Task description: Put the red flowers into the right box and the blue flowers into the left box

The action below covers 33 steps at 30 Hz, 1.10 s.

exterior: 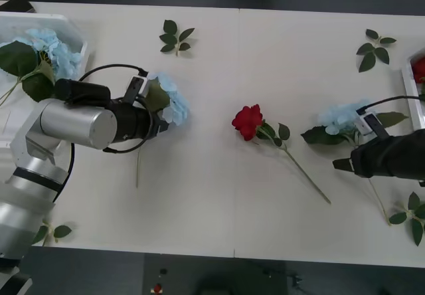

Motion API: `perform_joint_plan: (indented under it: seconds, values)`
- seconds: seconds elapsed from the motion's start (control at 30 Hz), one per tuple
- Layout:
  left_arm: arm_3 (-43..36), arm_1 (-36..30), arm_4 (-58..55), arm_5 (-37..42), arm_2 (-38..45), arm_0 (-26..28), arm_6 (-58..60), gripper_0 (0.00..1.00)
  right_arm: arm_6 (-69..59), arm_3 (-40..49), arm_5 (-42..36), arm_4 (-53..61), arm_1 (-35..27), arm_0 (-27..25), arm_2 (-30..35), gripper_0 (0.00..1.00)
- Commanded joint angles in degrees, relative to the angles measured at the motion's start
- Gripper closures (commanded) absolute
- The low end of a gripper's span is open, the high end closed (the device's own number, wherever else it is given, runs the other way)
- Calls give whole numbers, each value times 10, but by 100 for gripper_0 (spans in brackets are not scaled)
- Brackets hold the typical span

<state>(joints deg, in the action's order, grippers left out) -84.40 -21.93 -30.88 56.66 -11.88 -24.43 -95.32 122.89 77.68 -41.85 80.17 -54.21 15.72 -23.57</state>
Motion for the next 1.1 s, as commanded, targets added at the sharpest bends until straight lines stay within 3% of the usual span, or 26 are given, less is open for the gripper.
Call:
perform_joint_plan:
  seconds: [0.03, 0.07, 0.1, 0.5, 0.63, 0.9, 1.1]
  values:
    - [2, 3, 14, -8, -6, -12, -25, 72, -23, -1, 19, -6, 6, 9, 12, 100]
    - [2, 3, 15, -8, -7, -12, -26, 81, -23, -1, 19, -6, 7, 10, 12, 100]
    - [2, 3, 18, -8, -9, -12, -27, 99, -24, -1, 19, -6, 7, 11, 12, 100]
    - [-2, 2, 27, -19, -20, -15, -26, 100, -24, 0, 19, 18, 7, 13, 12, 100]
    - [-40, -11, 25, -13, -10, -15, -25, 100, -26, 0, 18, 92, 0, 16, 13, 100]
    - [-199, -37, 3, 137, 108, -9, -25, 100, -14, 19, -45, 299, -5, 26, 77, 100]
    - [-272, -48, 13, 169, 225, 15, -32, 100, -3, 56, -61, 404, -5, 26, 105, 100]
